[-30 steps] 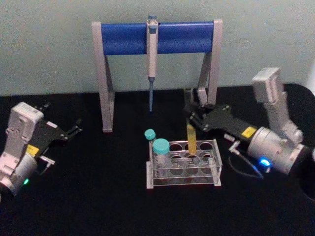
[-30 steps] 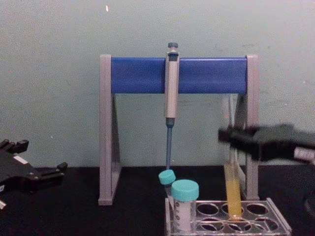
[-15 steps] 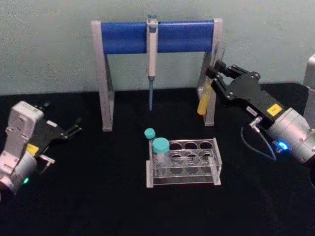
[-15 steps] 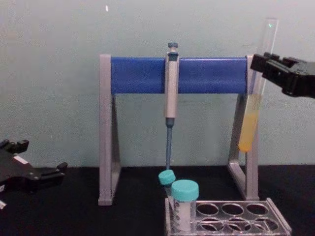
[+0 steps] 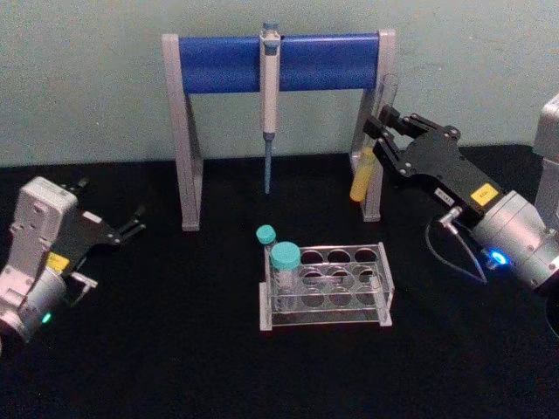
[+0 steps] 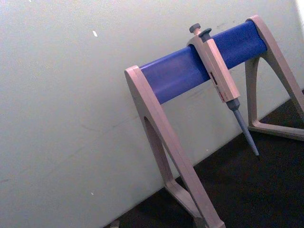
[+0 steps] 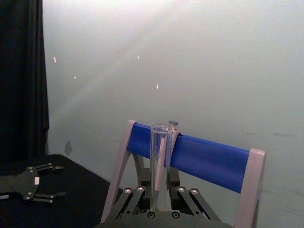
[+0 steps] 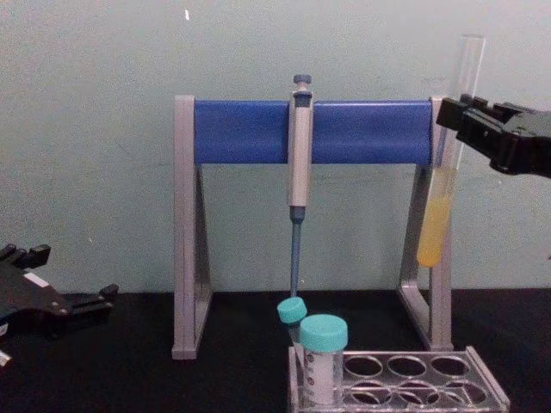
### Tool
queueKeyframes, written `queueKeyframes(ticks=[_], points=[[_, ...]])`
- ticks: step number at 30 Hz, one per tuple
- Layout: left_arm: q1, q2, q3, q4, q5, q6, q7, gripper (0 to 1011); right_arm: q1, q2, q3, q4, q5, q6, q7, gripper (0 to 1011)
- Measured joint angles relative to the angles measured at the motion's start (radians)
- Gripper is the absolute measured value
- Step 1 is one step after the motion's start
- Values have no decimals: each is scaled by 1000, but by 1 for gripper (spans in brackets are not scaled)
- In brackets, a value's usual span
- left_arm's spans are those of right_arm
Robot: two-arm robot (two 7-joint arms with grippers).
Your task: Pick up the test tube from the test tube rack, shake it, then place it back into the test tube rack.
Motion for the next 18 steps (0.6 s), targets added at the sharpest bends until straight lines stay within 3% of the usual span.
queueKeyframes(ticks=[10, 14, 18], points=[[0, 0, 0, 0, 0, 0, 0, 1001, 6, 4, -13, 3, 11, 2, 46, 228], [0, 0, 0, 0, 0, 0, 0, 1001, 11, 29, -22, -5, 47, 27, 96, 228], [0, 0, 0, 0, 0, 0, 0, 1001, 15, 85, -30, -21, 106, 71, 173, 228]])
